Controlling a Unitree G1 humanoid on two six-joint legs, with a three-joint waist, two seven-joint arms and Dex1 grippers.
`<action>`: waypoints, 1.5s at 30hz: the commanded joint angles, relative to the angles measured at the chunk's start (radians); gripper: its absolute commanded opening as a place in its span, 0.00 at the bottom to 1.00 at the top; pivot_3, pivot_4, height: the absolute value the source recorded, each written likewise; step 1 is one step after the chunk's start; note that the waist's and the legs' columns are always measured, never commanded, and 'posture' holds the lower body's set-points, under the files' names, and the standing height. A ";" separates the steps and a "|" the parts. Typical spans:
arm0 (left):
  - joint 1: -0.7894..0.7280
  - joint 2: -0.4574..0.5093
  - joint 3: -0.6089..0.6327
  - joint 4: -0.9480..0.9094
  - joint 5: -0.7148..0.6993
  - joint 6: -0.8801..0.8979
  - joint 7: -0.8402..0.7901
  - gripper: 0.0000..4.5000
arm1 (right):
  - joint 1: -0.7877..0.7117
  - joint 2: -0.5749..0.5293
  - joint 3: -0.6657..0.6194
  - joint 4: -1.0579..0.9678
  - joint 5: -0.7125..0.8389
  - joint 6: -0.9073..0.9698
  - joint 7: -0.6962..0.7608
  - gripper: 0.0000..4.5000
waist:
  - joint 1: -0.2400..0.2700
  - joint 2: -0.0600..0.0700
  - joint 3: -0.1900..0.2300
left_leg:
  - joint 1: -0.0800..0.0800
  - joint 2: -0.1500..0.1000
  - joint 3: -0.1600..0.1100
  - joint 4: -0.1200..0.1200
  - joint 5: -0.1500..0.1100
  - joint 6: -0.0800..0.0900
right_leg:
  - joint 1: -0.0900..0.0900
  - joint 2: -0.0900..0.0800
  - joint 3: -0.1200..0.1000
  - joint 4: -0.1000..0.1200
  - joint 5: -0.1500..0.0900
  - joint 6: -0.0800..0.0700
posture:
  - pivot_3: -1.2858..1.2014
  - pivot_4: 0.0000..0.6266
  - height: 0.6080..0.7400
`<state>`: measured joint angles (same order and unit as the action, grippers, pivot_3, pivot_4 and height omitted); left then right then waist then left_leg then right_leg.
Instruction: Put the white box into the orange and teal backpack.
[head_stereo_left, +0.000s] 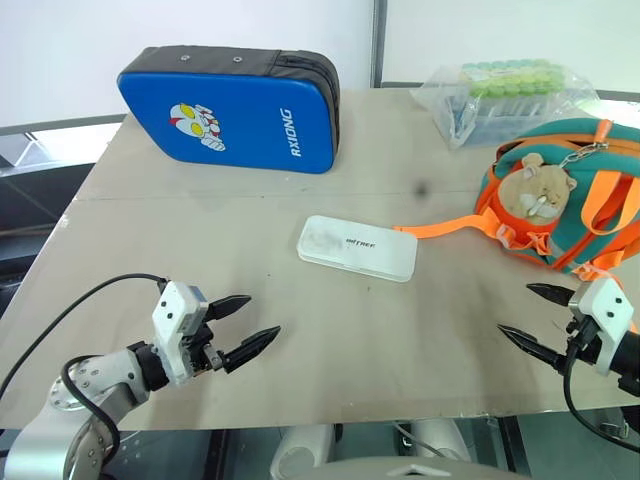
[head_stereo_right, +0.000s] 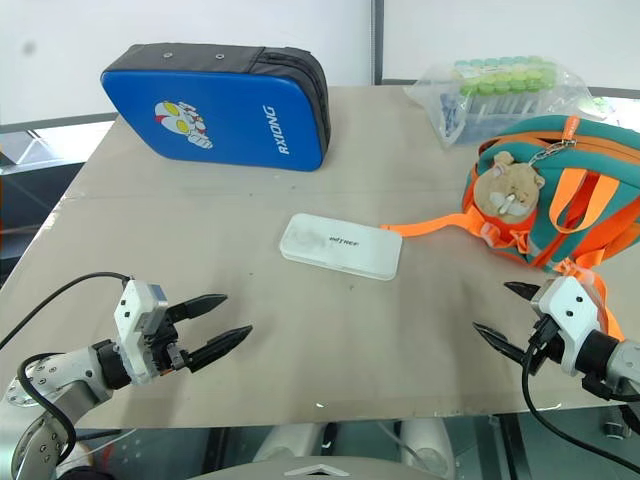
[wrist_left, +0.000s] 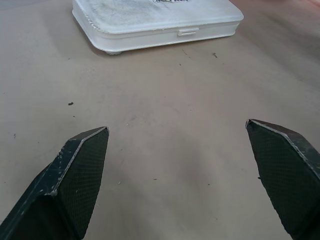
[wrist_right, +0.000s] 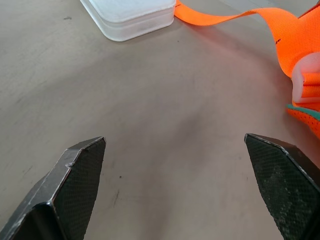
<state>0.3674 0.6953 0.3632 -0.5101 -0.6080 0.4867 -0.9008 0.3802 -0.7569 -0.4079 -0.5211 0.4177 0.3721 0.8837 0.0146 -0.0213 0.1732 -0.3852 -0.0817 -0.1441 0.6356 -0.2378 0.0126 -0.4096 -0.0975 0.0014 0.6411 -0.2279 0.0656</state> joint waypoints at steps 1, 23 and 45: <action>-0.035 0.003 0.008 -0.014 0.002 -0.014 0.024 1.00 | -0.033 0.035 0.027 -0.031 -0.009 -0.003 -0.060 0.98 | 0.000 0.000 0.000 | 0.000 0.000 0.000 0.000 0.000 0.000 | 0.000 0.000 0.000 0.000 0.000 0.000 | 0.52 0.24 1.00; -0.826 -0.025 -0.424 0.531 0.292 0.184 0.309 0.01 | -0.781 0.216 0.573 0.126 -0.162 0.641 -0.495 0.00 | -0.009 -0.001 0.000 | -0.001 -0.001 0.001 0.000 0.003 -0.005 | -0.004 0.007 0.002 0.000 0.007 0.000 | 0.52 0.24 1.00; -0.368 -0.077 0.004 -0.037 -0.053 0.710 0.297 0.27 | -0.818 0.082 0.705 0.238 -0.235 0.368 -0.203 0.00 | -0.031 -0.001 0.000 | 0.000 0.001 0.003 0.000 0.000 -0.001 | -0.005 0.008 0.006 0.001 0.008 0.002 | 0.52 0.24 1.00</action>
<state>-0.0011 0.6003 0.2478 -0.5509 -0.5937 1.1364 -0.5900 -0.4326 -0.6642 0.3086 -0.2831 0.2003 0.7898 0.6684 -0.0168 -0.0222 0.1736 -0.3851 -0.0799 -0.1411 0.6352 -0.2380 0.0117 -0.4145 -0.0884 0.0072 0.6421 -0.2201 0.0677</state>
